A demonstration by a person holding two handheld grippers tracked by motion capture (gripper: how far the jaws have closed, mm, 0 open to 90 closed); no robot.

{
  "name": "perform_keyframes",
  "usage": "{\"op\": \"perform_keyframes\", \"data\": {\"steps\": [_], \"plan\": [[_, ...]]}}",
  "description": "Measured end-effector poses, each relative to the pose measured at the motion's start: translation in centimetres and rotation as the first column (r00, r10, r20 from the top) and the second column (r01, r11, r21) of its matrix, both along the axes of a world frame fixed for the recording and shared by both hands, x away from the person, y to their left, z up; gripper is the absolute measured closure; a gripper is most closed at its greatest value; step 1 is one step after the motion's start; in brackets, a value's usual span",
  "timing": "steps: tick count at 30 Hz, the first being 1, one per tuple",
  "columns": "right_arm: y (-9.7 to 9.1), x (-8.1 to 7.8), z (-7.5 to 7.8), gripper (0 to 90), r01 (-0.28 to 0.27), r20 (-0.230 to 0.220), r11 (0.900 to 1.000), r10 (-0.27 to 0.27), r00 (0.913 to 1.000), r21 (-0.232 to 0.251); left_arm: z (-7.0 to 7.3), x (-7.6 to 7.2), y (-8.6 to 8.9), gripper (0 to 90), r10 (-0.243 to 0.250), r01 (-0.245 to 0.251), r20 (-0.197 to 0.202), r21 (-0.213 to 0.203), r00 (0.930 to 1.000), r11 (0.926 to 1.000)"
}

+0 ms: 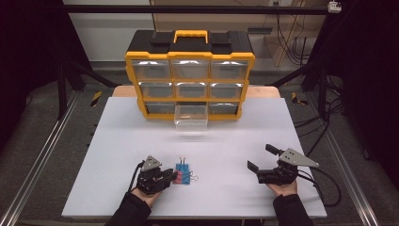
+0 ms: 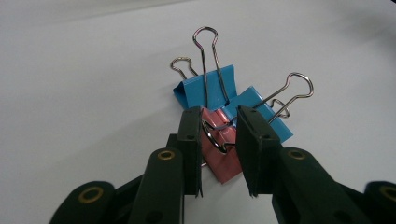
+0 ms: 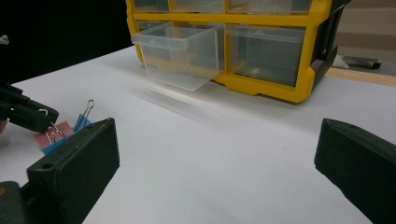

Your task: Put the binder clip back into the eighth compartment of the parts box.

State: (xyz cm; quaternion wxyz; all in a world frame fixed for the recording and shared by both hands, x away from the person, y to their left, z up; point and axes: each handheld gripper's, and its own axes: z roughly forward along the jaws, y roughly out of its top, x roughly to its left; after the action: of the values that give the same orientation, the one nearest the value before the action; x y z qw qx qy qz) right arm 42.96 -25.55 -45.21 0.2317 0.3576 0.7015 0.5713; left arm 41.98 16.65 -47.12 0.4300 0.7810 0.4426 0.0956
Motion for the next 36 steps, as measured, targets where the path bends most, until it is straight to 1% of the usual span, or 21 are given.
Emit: {"op": "perform_keyframes", "data": {"steps": [9,12,15,16,20,27,29,35,36], "plan": [[0.0,0.0,0.0,0.5,-0.001,0.002,1.0,0.001,1.0,-0.002,0.2,0.0,-0.1,72.4,-0.005,0.005,0.001,0.001,1.0,1.0],[0.0,0.0,0.0,0.5,-0.003,0.001,1.0,0.003,1.0,-0.001,0.3,-0.1,-0.1,73.4,-0.014,0.014,-0.003,0.003,0.9999,0.9999],[0.0,0.0,0.0,0.5,-0.004,0.0,1.0,0.004,1.0,-0.001,0.4,-0.1,-0.1,74.6,-0.014,0.014,0.003,-0.001,0.9999,0.9999],[0.0,0.0,0.0,0.5,-0.001,0.002,1.0,0.001,1.0,-0.001,0.4,-0.1,-0.1,74.9,-0.019,0.019,-0.001,0.003,0.9998,0.9998],[-0.1,0.0,0.0,0.5,-0.004,0.012,1.0,0.004,0.9999,-0.004,0.6,-0.2,-0.2,77.2,-0.027,0.027,-0.003,-0.003,0.9996,0.9996],[-0.1,0.0,0.0,0.5,-0.002,0.007,1.0,0.002,1.0,-0.001,0.9,-0.5,-0.3,80.1,-0.038,0.038,-0.005,0.001,0.9993,0.9993],[-0.1,0.0,0.0,0.5,-0.002,0.007,1.0,0.002,1.0,-0.003,0.9,-0.4,-0.3,81.4,-0.045,0.045,-0.003,-0.007,0.999,0.999],[-0.1,0.0,0.0,0.5,-0.003,0.007,1.0,0.003,1.0,-0.003,1.1,-0.5,-0.4,84.3,-0.053,0.053,-0.006,-0.006,0.9986,0.9986],[-0.1,0.0,0.0,0.5,-0.003,0.007,1.0,0.003,1.0,-0.003,1.1,-0.5,-0.4,84.7,-0.056,0.056,-0.008,-0.015,0.9984,0.9983]]}}
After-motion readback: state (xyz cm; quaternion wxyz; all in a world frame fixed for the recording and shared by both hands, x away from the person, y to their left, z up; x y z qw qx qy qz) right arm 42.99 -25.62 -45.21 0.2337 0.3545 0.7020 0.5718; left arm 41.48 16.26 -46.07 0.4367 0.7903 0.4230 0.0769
